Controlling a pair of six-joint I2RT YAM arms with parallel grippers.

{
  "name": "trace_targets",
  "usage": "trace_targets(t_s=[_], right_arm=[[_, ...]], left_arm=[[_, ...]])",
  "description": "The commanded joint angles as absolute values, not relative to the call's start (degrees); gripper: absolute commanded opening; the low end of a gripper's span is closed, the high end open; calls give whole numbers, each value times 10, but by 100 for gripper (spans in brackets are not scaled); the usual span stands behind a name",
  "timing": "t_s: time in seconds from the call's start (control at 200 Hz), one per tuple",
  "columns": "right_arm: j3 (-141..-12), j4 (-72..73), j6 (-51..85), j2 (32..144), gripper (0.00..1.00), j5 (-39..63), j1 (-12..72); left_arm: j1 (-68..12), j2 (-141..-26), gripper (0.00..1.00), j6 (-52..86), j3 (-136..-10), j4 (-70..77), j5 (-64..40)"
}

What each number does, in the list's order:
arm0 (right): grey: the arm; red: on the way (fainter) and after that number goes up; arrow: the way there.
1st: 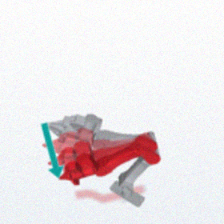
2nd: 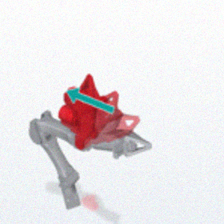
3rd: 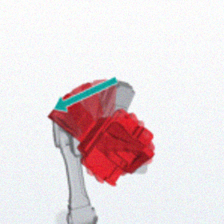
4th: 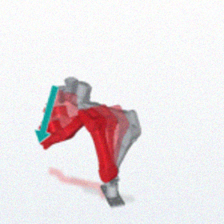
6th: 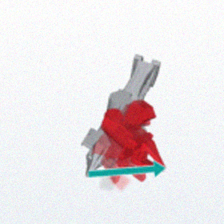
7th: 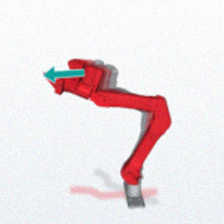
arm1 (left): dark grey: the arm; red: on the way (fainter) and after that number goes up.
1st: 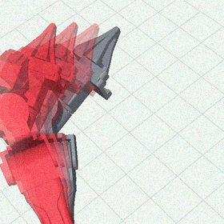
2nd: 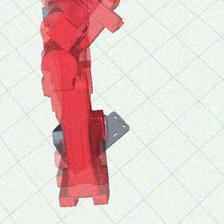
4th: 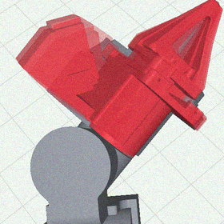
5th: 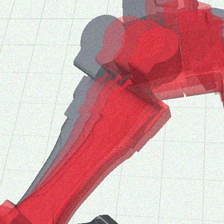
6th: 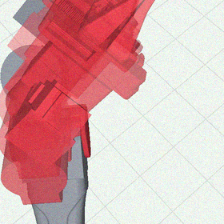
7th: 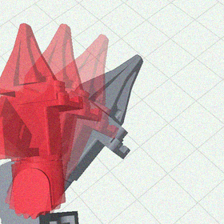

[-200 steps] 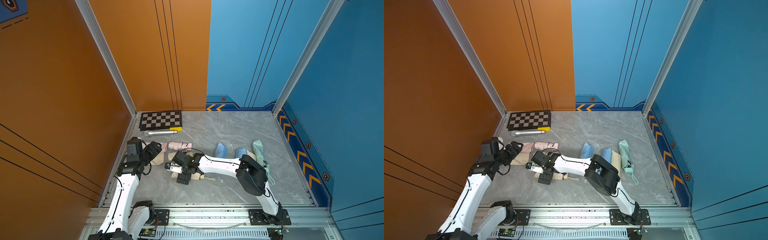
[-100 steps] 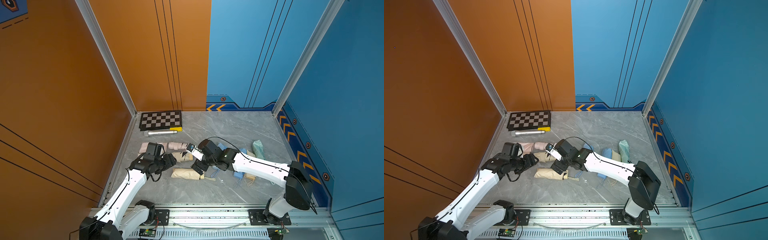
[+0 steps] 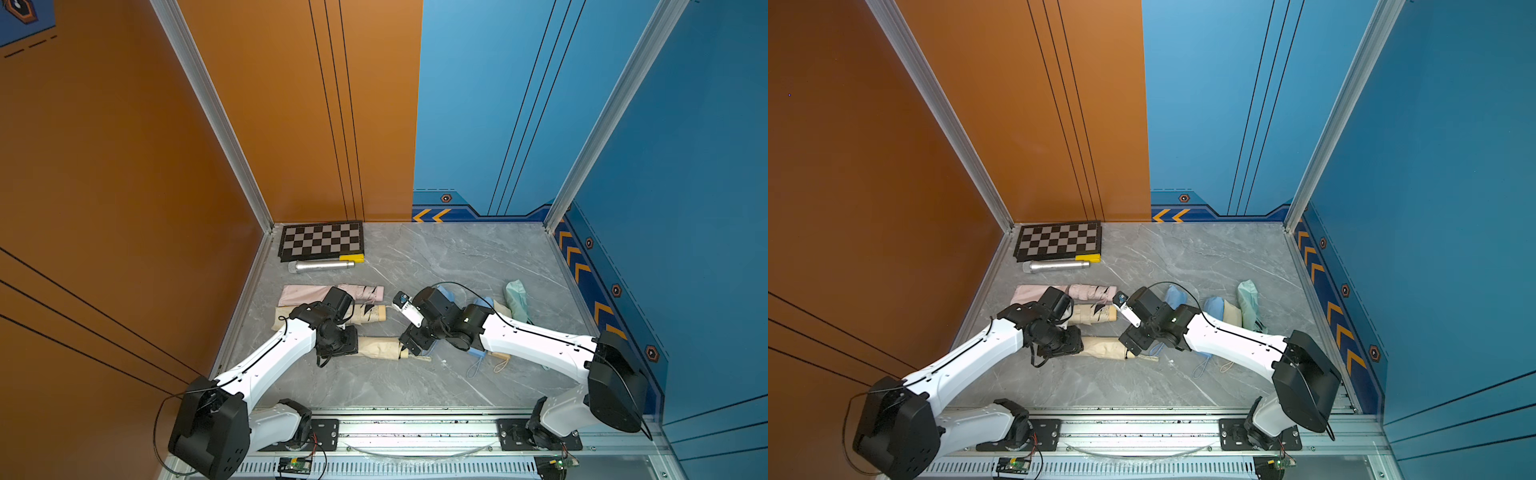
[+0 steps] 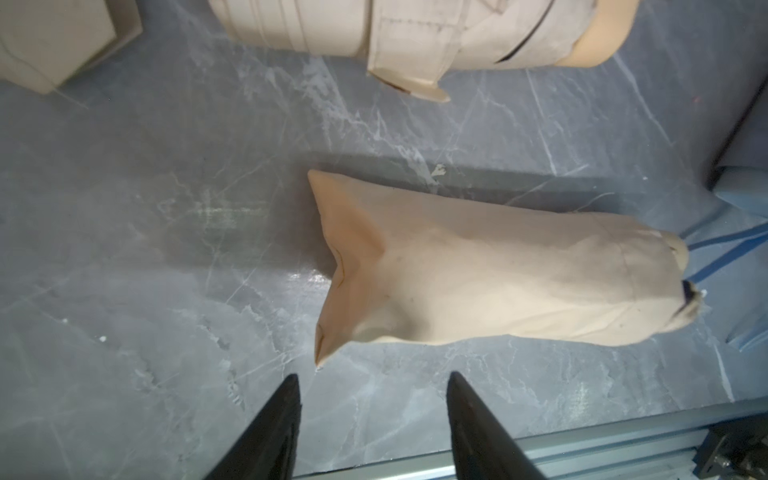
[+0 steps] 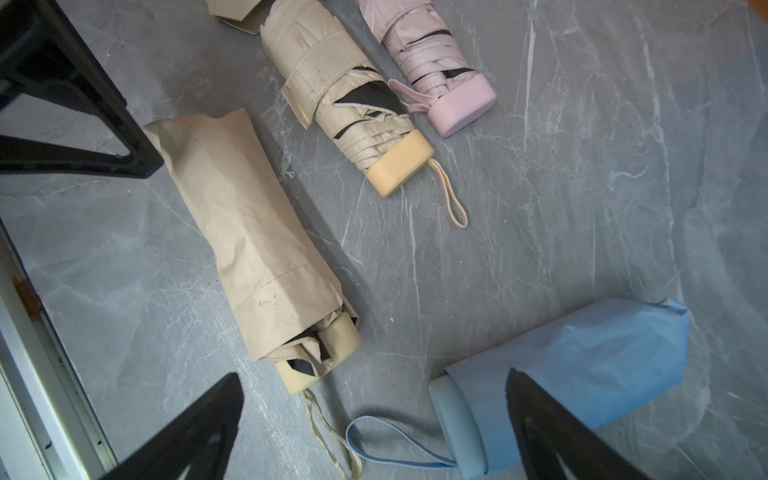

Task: Take umbrellas out of sleeves
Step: Place the umbrella at the center of the board, then take out the umbrella from the umbrella sleeve.

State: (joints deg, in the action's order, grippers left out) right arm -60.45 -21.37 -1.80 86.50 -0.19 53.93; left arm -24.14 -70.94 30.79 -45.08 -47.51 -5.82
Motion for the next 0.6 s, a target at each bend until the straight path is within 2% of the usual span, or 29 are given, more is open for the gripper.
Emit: trace_targets(t_s=[0.0,0.215,0.37,0.516,0.596], right_arm=[[-594,-213,-5,863,100,9,539],[-591,-214,-1,867,100,12,545],[-582,-214,-1,871,100,4,550],[-571,-219,-6,880,100,-9,555],[-572,-228,-11,886,99,-13,556]], left_arm=[[-248,-736,48,291,-468,-491,-24],[-249,-766,27,286,-467,-459,-32],[-244,-771,20,286,-456,-427,-61],[-239,-777,2,283,-453,-423,-70],[-236,-773,0,283,-453,-424,-64]])
